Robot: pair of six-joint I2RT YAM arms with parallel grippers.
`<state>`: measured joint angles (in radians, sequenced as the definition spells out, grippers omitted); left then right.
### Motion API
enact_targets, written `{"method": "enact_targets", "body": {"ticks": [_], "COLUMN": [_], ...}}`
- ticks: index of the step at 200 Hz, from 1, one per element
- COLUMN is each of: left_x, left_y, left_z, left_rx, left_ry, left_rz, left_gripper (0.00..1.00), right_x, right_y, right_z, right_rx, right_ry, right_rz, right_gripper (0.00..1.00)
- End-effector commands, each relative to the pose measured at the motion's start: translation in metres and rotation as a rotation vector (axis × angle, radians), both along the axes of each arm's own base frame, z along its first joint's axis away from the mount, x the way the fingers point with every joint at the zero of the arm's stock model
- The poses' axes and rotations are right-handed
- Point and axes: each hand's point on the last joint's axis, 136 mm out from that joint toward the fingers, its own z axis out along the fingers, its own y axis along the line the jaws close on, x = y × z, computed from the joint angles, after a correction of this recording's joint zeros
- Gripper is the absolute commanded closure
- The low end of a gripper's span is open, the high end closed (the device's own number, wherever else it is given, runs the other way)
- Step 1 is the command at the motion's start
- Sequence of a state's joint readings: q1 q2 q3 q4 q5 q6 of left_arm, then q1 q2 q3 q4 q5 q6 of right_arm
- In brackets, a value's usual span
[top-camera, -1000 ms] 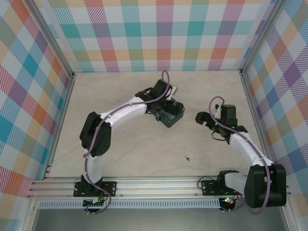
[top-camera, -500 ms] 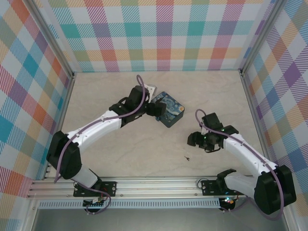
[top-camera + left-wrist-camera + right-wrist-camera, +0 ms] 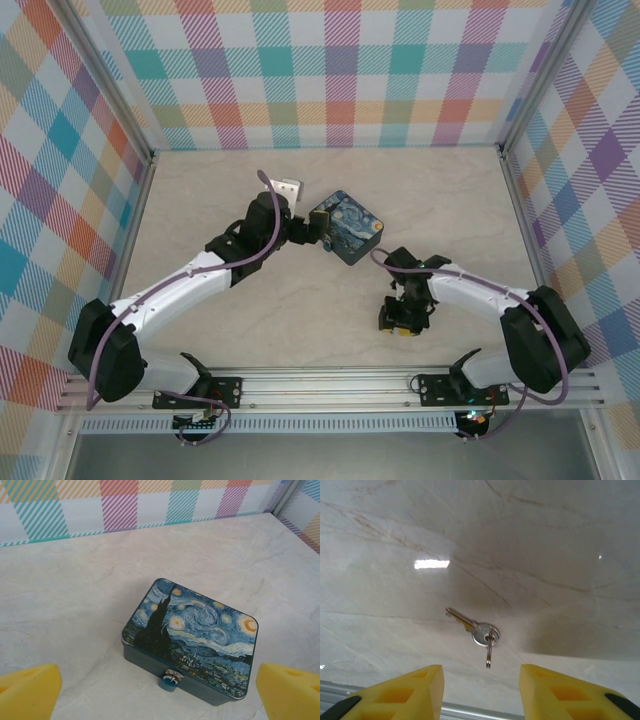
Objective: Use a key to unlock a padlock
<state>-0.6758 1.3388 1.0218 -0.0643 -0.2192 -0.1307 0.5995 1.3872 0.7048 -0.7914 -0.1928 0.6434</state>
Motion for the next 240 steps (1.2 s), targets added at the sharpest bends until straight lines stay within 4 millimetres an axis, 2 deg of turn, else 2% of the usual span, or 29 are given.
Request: {"method": "enact_targets", "body": {"ticks": [1, 32, 108, 167, 204, 240], "left_x": [0.002, 0.0, 0.001, 0.0, -0.001, -0.006], "left_y": [0.011, 0.014, 0.016, 0.019, 0.021, 0.023], "left_z": [0.01, 0.008, 0.016, 0.018, 0.021, 0.024], "left_rx": [0.002, 0.012, 0.006, 0.013, 0.016, -0.013], "left_ry": [-0.048, -0.044, -0.059, -0.065, -0.07, -0.05], "left_rz": [0.03, 0.038, 0.044, 0.057, 0.061, 0.061], "left_gripper": [0.0, 0.0, 0.0, 0.0, 0.0, 0.0], "right_x": [0.01, 0.008, 0.003, -0.002, 0.003, 0.028], "right_y": [0.009, 0.006, 0.003, -0.005, -0.004, 0.025], "right_z": [0.002, -0.006, -0.022, -0.026, -0.022, 0.005], "right_rx": [0.014, -0.011, -0.032, -0.066, -0.066, 0.112], "right_ry": [-0.016, 0.003, 0.028, 0.04, 0.01, -0.136], "right_rz": [-0.015, -0.008, -0.007, 0.013, 0.015, -0.056], "right_gripper": [0.59, 0.64, 0.77, 0.88, 0.99, 1.0]}}
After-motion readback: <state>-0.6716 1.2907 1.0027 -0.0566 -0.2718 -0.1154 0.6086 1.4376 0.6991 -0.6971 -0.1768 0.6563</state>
